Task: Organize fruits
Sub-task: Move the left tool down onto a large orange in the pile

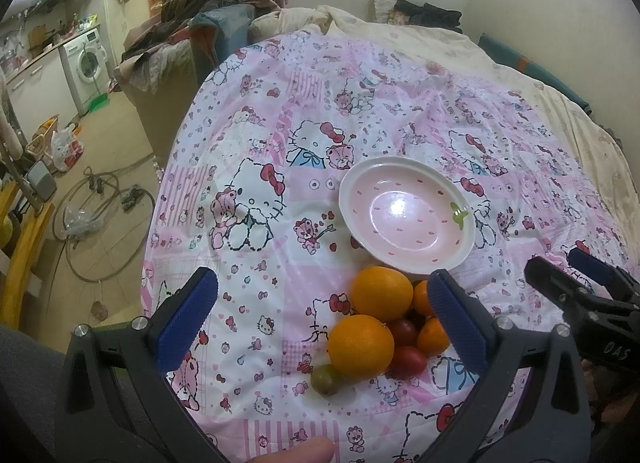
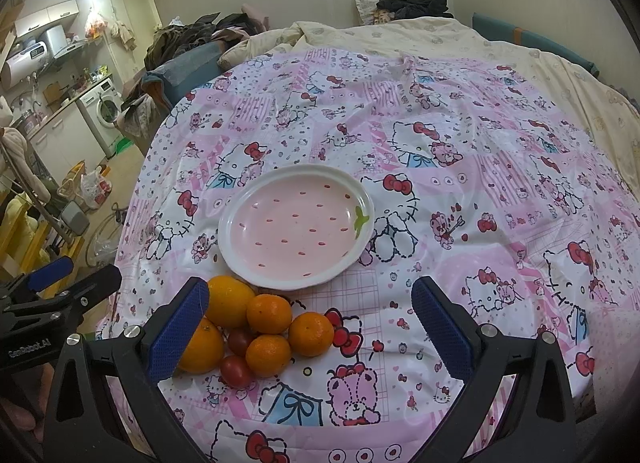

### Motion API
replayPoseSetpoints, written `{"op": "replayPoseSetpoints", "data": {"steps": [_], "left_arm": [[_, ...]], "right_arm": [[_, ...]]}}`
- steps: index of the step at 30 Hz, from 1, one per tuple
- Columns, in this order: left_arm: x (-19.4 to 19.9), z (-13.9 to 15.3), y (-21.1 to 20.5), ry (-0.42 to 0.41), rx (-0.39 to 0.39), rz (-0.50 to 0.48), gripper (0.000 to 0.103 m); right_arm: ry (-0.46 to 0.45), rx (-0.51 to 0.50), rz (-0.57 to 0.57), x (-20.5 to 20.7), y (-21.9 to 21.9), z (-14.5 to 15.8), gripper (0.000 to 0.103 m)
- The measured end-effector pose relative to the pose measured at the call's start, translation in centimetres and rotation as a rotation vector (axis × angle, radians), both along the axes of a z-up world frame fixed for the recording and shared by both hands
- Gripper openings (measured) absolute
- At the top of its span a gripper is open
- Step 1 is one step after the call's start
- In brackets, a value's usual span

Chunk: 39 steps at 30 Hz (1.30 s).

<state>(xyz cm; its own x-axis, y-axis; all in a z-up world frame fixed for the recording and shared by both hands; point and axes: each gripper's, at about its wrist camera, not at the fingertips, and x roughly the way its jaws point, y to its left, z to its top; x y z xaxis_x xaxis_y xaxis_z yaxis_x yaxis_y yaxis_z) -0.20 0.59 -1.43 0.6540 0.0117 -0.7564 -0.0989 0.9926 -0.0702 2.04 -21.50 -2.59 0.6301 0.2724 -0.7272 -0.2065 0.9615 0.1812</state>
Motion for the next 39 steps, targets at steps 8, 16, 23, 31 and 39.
{"op": "replayPoseSetpoints", "data": {"steps": [8,16,23,31,39], "left_arm": [[0.7,-1.1,0.3,0.083,-0.01,0.014,0.103],[1.4,-2.4,0.2,0.173,-0.019,-0.002,0.103],[5.4,-4.9,2.0,0.463,-0.141,-0.034,0.097],[5.9,-8.7,-1.8,0.617,-0.143,-0.125,0.09],[6.8,-10.7,-3.6,0.689,-0.127,-0.147,0.076]], "right_arm": [[0.028,0.021,-0.014,0.3,-0.4,-0.2,0.103],[0.042,0.023,-0.025,0.5,-0.9,-0.1,0.103],[0.088,0.073,-0.067,1.0,-2.5,-0.3,0.103],[0.127,0.124,-0.104,1.5,-4.1,-0.4,0.103],[0.163,0.145,-0.12,1.9,-4.8,-1.0,0.103]]}}
